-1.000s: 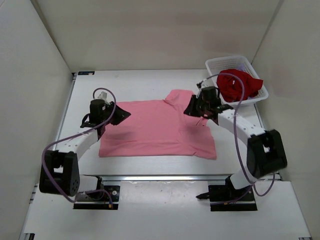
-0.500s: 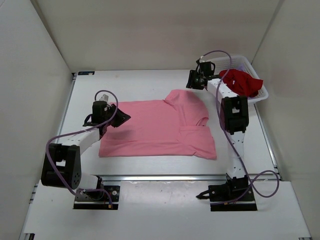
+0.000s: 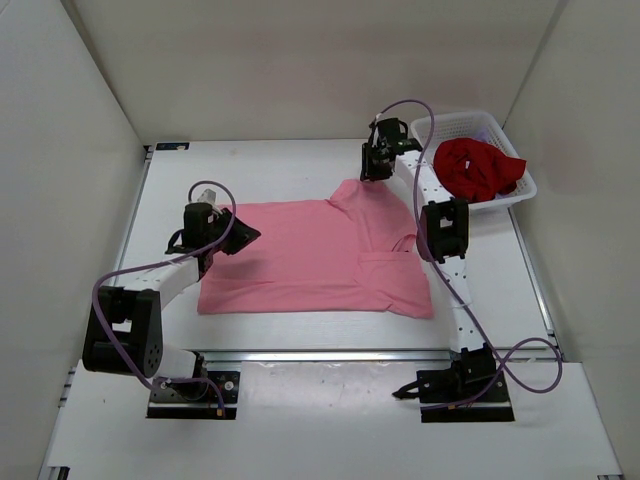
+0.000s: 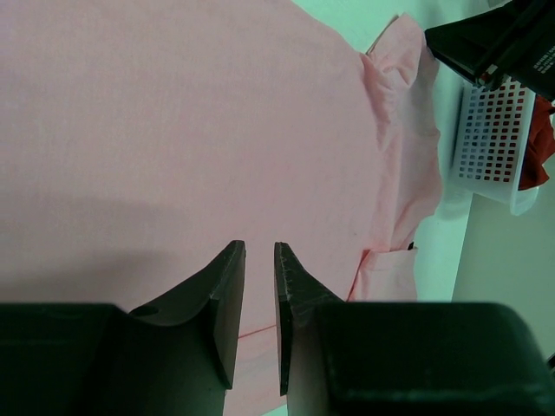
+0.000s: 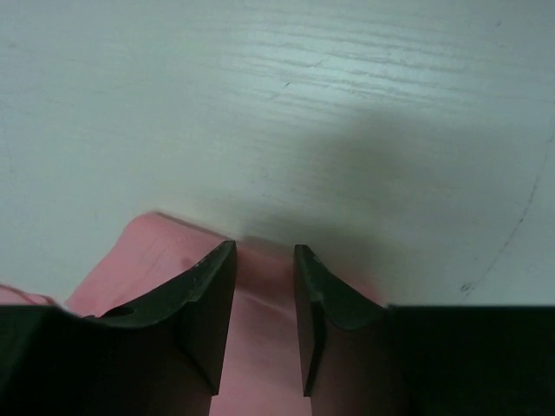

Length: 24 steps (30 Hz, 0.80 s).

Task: Fold and stack the t-shirts
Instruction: Grap the side of the flattened tshirt furthest away from the robot with both arms

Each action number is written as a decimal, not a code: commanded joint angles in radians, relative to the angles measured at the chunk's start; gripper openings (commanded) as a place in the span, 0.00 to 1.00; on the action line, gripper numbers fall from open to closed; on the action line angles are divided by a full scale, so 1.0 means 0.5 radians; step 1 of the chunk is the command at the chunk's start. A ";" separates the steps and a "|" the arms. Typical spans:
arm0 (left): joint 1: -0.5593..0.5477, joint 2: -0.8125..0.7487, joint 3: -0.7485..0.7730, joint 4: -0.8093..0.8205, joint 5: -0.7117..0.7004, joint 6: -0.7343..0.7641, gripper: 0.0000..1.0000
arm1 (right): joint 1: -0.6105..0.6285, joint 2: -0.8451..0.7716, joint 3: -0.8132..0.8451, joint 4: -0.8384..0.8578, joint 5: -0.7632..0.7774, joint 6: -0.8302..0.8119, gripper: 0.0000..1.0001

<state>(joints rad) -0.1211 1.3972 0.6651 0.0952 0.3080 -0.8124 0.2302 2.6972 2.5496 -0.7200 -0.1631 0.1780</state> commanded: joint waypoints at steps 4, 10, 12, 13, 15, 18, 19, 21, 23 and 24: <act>0.012 -0.067 -0.042 0.070 0.043 -0.001 0.31 | 0.015 -0.163 0.083 -0.161 -0.042 -0.028 0.35; 0.027 -0.107 -0.045 0.064 0.028 -0.001 0.32 | -0.022 -0.274 0.006 -0.263 -0.131 -0.071 0.11; 0.024 -0.101 -0.048 0.070 0.034 -0.004 0.32 | -0.025 -0.289 -0.009 -0.263 -0.195 -0.055 0.08; 0.018 -0.098 -0.045 0.080 0.040 0.005 0.31 | -0.022 -0.305 -0.006 -0.263 -0.214 -0.052 0.03; 0.027 -0.110 -0.048 0.086 0.031 -0.004 0.32 | -0.003 -0.329 0.036 -0.284 -0.177 -0.055 0.00; 0.037 -0.110 -0.045 0.086 0.037 -0.010 0.31 | 0.000 -0.378 0.028 -0.220 -0.070 -0.058 0.01; 0.043 -0.107 -0.039 0.086 0.034 -0.017 0.31 | 0.003 -0.387 0.009 -0.217 0.003 -0.052 0.13; 0.031 -0.110 -0.045 0.098 0.034 -0.014 0.30 | -0.009 -0.378 -0.046 -0.134 0.041 -0.083 0.34; 0.031 -0.122 -0.051 0.098 0.047 -0.011 0.31 | -0.013 -0.326 -0.052 -0.155 0.047 -0.089 0.43; 0.031 -0.119 -0.057 0.101 0.041 -0.020 0.31 | -0.019 -0.278 -0.052 -0.183 0.062 -0.086 0.45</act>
<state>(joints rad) -0.1066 1.3792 0.6472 0.1150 0.3149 -0.8188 0.2276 2.5771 2.5389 -0.8223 -0.1722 0.1467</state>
